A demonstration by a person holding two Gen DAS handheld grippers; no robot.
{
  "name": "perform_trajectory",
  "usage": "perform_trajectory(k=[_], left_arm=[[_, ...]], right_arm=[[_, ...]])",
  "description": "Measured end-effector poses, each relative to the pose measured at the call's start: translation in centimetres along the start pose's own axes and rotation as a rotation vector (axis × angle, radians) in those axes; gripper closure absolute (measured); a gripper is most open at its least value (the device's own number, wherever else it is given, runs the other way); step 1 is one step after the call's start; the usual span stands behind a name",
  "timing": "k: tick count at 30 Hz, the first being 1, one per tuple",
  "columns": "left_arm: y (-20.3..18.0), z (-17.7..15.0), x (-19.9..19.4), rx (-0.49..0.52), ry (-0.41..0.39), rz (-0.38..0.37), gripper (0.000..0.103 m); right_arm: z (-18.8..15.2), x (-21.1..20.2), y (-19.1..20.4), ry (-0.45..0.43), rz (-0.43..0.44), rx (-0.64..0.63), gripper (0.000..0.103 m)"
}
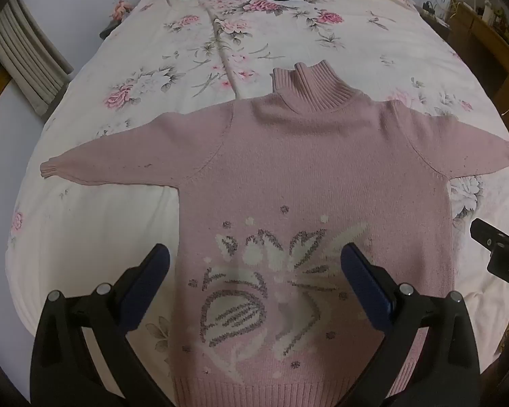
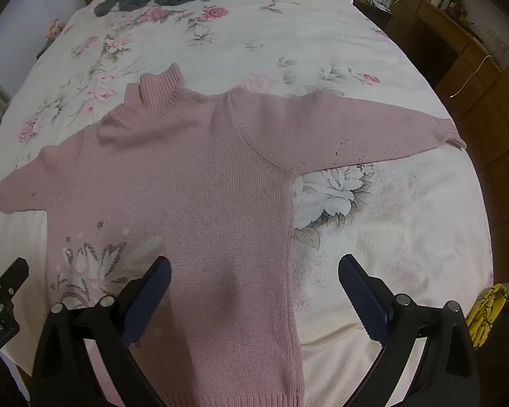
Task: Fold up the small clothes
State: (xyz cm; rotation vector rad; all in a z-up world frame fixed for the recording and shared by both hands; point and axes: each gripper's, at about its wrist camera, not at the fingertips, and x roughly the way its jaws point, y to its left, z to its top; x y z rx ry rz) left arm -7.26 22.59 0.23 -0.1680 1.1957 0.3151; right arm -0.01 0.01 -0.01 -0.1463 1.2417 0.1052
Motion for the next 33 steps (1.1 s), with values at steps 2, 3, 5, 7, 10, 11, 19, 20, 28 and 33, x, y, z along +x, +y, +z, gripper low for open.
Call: perform_trajectory(k=[2, 3, 5, 7, 10, 11, 19, 20, 28, 33], left_arm=[[0.02, 0.0, -0.02, -0.003, -0.002, -0.001, 0.003], [-0.02, -0.03, 0.07, -0.003, -0.001, 0.0, 0.003], [-0.08, -0.08, 0.23, -0.003, 0.001, 0.001, 0.003], [-0.12, -0.09, 0.36, -0.001, 0.003, 0.004, 0.003], [-0.03, -0.04, 0.45, 0.0, 0.006, 0.004, 0.003], [-0.03, -0.03, 0.47, 0.001, 0.005, 0.006, 0.003], [0.02, -0.02, 0.57, 0.001, 0.006, 0.009, 0.003], [0.01, -0.02, 0.54, 0.001, 0.005, 0.009, 0.003], [0.09, 0.0, 0.73, 0.001, 0.007, 0.012, 0.003], [0.13, 0.01, 0.87, 0.003, 0.008, 0.014, 0.003]], right_arm=[[0.04, 0.0, 0.02, 0.001, 0.0, 0.0, 0.004], [0.02, 0.01, 0.0, 0.003, 0.003, 0.002, 0.004], [0.01, 0.05, -0.05, 0.004, 0.004, 0.002, 0.004], [0.03, 0.12, -0.17, 0.006, 0.003, 0.003, 0.004], [0.1, 0.18, -0.41, 0.008, 0.004, 0.006, 0.004], [-0.01, 0.32, -0.05, 0.001, -0.003, 0.003, 0.004], [-0.01, 0.32, -0.04, 0.001, -0.005, 0.004, 0.004], [0.0, 0.34, -0.06, 0.003, -0.004, 0.004, 0.004], [-0.02, 0.31, 0.11, 0.005, -0.002, 0.003, 0.004], [-0.01, 0.48, 0.23, 0.005, -0.008, -0.001, 0.004]])
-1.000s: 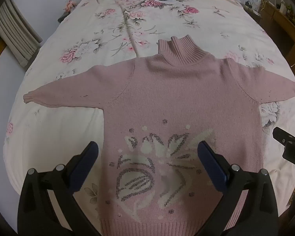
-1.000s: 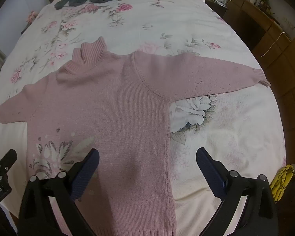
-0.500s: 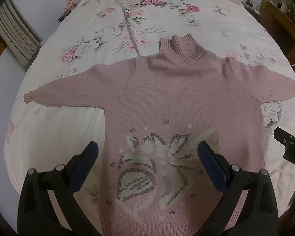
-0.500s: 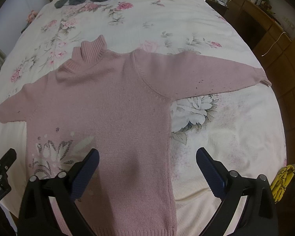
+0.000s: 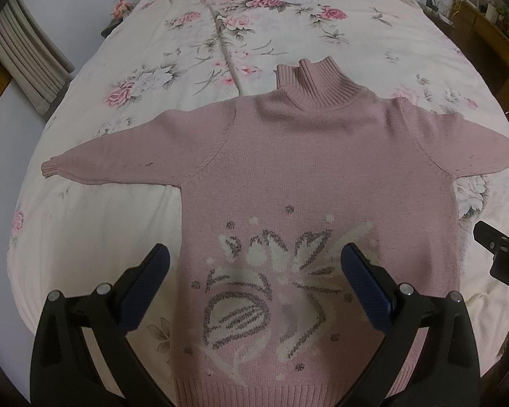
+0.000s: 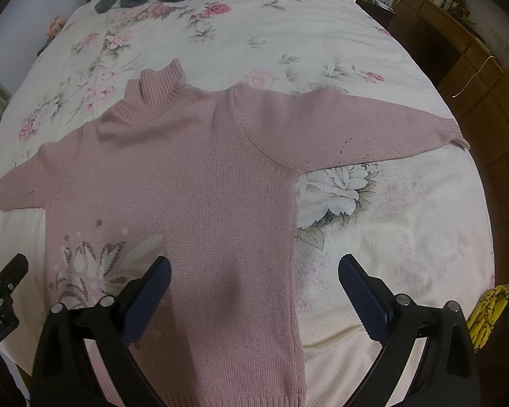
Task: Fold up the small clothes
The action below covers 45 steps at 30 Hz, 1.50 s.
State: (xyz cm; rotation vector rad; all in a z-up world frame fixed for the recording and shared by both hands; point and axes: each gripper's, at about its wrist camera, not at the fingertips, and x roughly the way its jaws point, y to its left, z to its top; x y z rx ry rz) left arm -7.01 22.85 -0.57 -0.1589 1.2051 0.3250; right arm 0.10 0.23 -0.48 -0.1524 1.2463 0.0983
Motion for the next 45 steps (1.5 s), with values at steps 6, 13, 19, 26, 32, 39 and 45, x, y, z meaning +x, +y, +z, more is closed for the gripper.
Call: perform_trajectory(k=[6, 13, 19, 26, 32, 39, 45], left_arm=[[0.0, 0.0, 0.0, -0.001, -0.001, 0.002, 0.003], [-0.2, 0.2, 0.3, 0.001, 0.006, 0.003, 0.003], [-0.9, 0.7, 0.8, 0.015, 0.017, 0.0, 0.003], [-2.8, 2.7, 2.2, 0.023, 0.017, -0.012, 0.003], [-6.3, 5.6, 3.1, 0.027, -0.01, -0.047, 0.003], [-12.3, 9.5, 3.9, 0.027, -0.049, -0.094, 0.003], [-16.3, 11.7, 5.2, 0.021, -0.056, -0.096, 0.003]], right_arm=[[0.0, 0.4, 0.4, -0.009, -0.022, -0.01, 0.004], [0.1, 0.6, 0.5, -0.012, -0.048, -0.019, 0.004], [0.4, 1.2, -0.2, -0.009, -0.008, -0.001, 0.004], [2.9, 2.8, -5.8, -0.018, 0.031, 0.09, 0.004], [6.8, 3.9, -14.7, -0.109, -0.015, 0.183, 0.004], [10.9, 8.6, -27.6, -0.026, -0.076, 0.328, 0.007], [13.8, 13.5, -34.5, 0.045, -0.061, 0.392, 0.009]])
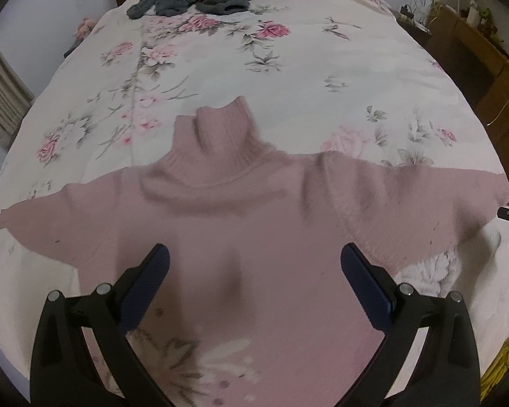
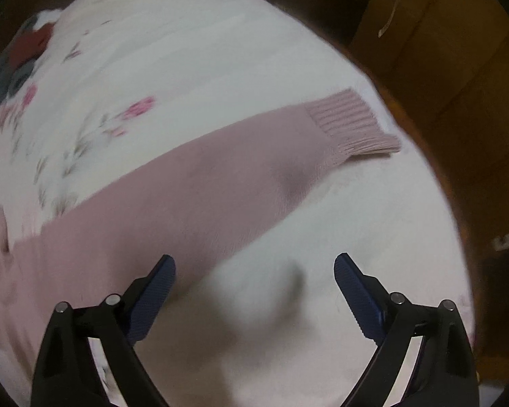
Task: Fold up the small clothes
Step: 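Move the right tool to the sweater sleeve cuff and close on it, then carry the held sleeve across the sweater body with the right tool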
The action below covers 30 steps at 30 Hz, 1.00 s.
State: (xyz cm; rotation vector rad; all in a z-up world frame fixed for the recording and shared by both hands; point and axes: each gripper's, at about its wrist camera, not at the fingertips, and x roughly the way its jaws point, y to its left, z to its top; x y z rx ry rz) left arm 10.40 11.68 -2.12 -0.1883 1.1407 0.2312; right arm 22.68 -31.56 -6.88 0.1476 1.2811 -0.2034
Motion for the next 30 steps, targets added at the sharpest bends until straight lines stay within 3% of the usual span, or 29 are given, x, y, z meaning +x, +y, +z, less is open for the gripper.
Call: perform_trajectory(k=[7, 11, 16, 19, 21, 23, 25, 30], left_arm=[[-1.6, 1.4, 1.8, -0.005, 0.005, 0.022, 0.003], [-1.3, 1.7, 2.5, -0.012, 0.01, 0.04, 0.003], [-0.6, 1.4, 3.2, -0.012, 0.022, 0.06, 0.003], [-0.3, 1.3, 3.3, -0.012, 0.02, 0.069, 0.003], [0.1, 1.3, 3.4, -0.016, 0.019, 0.073, 0.003], [0.4, 1.2, 3.4, -0.024, 0.02, 0.075, 0.003], [0.8, 1.1, 3.6, -0.033, 0.025, 0.075, 0.003], [2.1, 1.0, 4.2, -0.055, 0.044, 0.077, 0.003]], right_arm=[[3.2, 4.7, -3.1, 0.083, 0.004, 0.099, 0.013], [4.3, 6.1, -5.5, 0.107, 0.072, 0.178, 0.017], [5.0, 7.1, -9.1, 0.106, 0.146, 0.305, 0.03], [5.6, 7.2, -11.0, 0.086, 0.181, 0.345, 0.054], [5.7, 7.2, -12.3, 0.075, 0.208, 0.365, 0.079], [5.4, 6.8, -13.0, 0.054, 0.235, 0.374, 0.093], [5.1, 6.2, -13.3, 0.031, 0.225, 0.357, 0.096], [2.1, 2.5, -7.9, -0.038, 0.251, 0.249, 0.097]])
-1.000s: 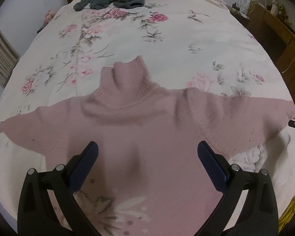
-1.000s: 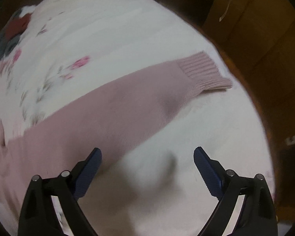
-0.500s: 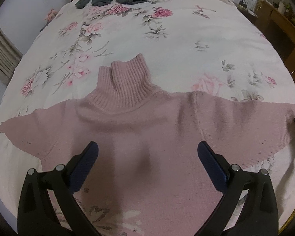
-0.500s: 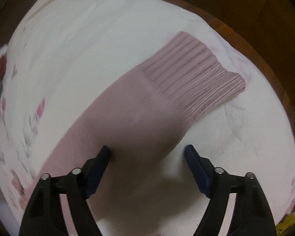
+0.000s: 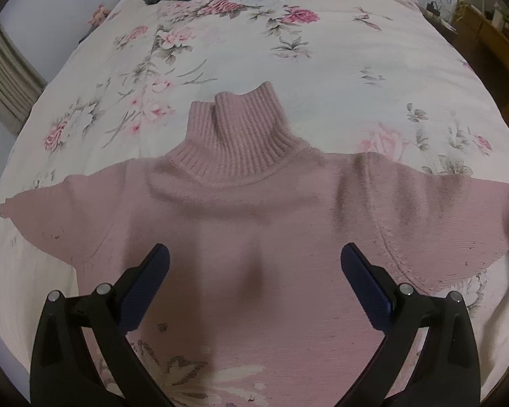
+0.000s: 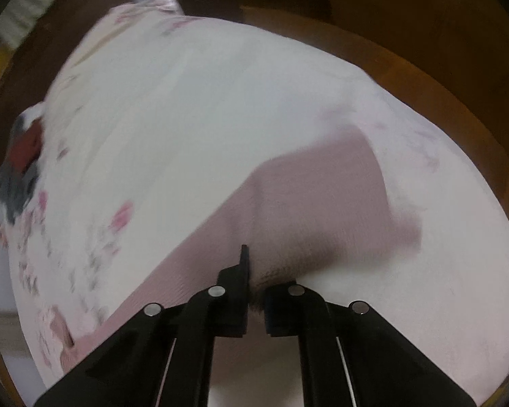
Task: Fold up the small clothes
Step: 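Carry the held sleeve across the sweater body with the right tool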
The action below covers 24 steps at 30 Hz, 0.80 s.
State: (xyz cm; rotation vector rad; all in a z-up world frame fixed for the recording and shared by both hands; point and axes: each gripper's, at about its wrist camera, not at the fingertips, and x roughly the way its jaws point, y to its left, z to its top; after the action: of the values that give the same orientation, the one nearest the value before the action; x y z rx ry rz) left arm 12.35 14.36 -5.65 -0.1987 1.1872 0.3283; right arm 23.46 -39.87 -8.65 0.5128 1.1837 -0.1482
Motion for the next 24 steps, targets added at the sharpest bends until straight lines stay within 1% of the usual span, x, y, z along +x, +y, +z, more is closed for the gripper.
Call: perform_trajectory(k=[3, 6, 8, 10, 12, 13, 15, 18, 20, 22, 23, 24], left_arm=[[0.9, -0.1, 0.4, -0.011, 0.01, 0.005, 0.003], [1.9, -0.3, 0.9, -0.018, 0.019, 0.018, 0.003], [2.5, -0.5, 1.0, -0.025, 0.023, 0.017, 0.003], [3.3, -0.7, 1.2, -0.033, 0.031, 0.015, 0.003], [4.1, -1.0, 1.4, -0.043, 0.044, 0.011, 0.003], [4.4, -1.1, 1.5, -0.048, 0.048, 0.009, 0.003], [5.1, -1.4, 1.6, -0.062, 0.06, -0.003, 0.003], [6.0, -1.8, 1.7, -0.082, 0.073, -0.023, 0.003], [6.5, -2.0, 1.6, -0.1, 0.079, -0.035, 0.003], [7.2, -2.1, 1.6, -0.131, 0.088, -0.068, 0.003], [7.7, -2.1, 1.7, -0.148, 0.095, -0.093, 0.003], [7.8, -2.2, 1.7, -0.156, 0.098, -0.103, 0.003]], right_arm=[[-3.1, -1.4, 2.7, -0.007, 0.035, -0.105, 0.097], [-5.1, -2.0, 6.9, -0.012, 0.057, -0.211, 0.097], [-5.7, -1.3, 11.2, -0.01, 0.076, -0.273, 0.097], [-7.2, -1.1, 13.7, 0.004, 0.101, -0.322, 0.097], [-10.1, -1.1, 16.2, 0.022, 0.124, -0.388, 0.097], [-10.9, -1.0, 17.3, 0.026, 0.131, -0.416, 0.097], [-13.7, -0.9, 20.2, 0.036, 0.159, -0.494, 0.097], [-17.4, -0.1, 24.7, 0.046, 0.189, -0.577, 0.097], [-19.5, 0.2, 26.1, 0.05, 0.206, -0.627, 0.097], [-21.6, 0.9, 27.9, 0.078, 0.234, -0.668, 0.097], [-22.5, 1.4, 28.7, 0.087, 0.239, -0.682, 0.097], [-23.3, 1.8, 29.3, 0.096, 0.242, -0.694, 0.097]])
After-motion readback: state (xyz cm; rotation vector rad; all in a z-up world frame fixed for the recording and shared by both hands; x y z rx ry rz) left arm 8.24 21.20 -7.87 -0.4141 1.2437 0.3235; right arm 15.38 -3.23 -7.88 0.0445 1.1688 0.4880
